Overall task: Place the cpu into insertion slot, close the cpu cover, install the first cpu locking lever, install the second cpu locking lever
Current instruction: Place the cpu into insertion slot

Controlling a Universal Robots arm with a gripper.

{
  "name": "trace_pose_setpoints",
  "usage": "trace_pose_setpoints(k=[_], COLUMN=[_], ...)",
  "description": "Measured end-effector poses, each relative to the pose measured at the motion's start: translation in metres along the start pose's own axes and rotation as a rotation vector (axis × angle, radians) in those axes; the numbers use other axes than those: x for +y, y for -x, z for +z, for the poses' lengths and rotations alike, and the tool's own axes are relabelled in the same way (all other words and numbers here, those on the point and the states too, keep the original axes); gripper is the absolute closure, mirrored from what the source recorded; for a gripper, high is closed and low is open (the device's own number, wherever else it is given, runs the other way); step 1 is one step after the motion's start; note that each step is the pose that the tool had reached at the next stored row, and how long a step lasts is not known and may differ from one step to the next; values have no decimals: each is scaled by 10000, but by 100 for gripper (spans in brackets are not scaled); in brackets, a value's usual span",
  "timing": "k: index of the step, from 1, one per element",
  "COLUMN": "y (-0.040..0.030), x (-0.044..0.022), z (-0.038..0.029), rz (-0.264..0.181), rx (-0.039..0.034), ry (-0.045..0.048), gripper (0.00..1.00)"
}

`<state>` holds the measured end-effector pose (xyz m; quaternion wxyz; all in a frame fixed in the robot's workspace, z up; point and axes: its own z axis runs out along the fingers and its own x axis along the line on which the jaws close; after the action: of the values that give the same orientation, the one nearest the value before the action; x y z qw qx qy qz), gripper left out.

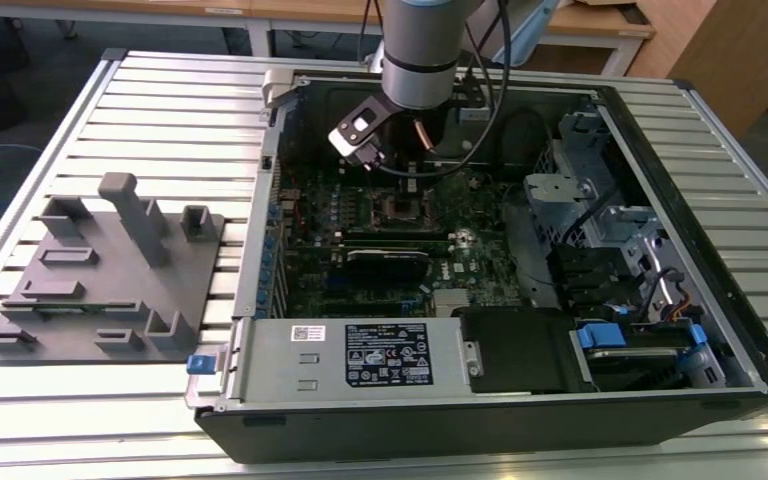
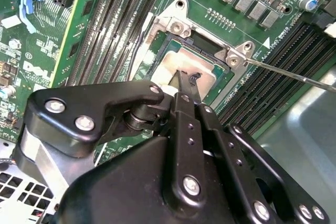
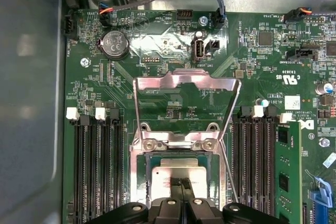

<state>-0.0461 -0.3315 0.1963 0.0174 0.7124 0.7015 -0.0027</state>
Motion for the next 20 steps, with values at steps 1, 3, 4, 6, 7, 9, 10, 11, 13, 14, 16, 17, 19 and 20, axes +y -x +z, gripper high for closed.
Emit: trace_pose_setpoints(k=[1, 3, 4, 6, 7, 9, 10, 11, 13, 14, 16, 17, 19, 20], y=[3, 5, 5, 5, 5, 7, 5, 0, -6, -3, 0, 1, 1, 2], x=[-2, -3, -3, -3, -3, -4, -3, 0, 4, 3, 4, 4, 5, 5], z=[1, 0, 0, 0, 0, -4, -9, -13, -36, -59, -100, -119, -156, -172], rz=[-1, -1, 0, 0, 0, 0, 1, 2, 3, 2, 2, 1, 2, 1], rx=[-11, -16, -16, -17, -17, -14, -7, 12, 40, 25, 18, 16, 17, 16], ry=[-5, -9, -10, -11, -10, -9, -4, 6, 22, 14, 11, 9, 10, 10], gripper=[90, 90, 90, 90, 90, 90, 90, 90, 90, 90, 90, 90, 90, 90])
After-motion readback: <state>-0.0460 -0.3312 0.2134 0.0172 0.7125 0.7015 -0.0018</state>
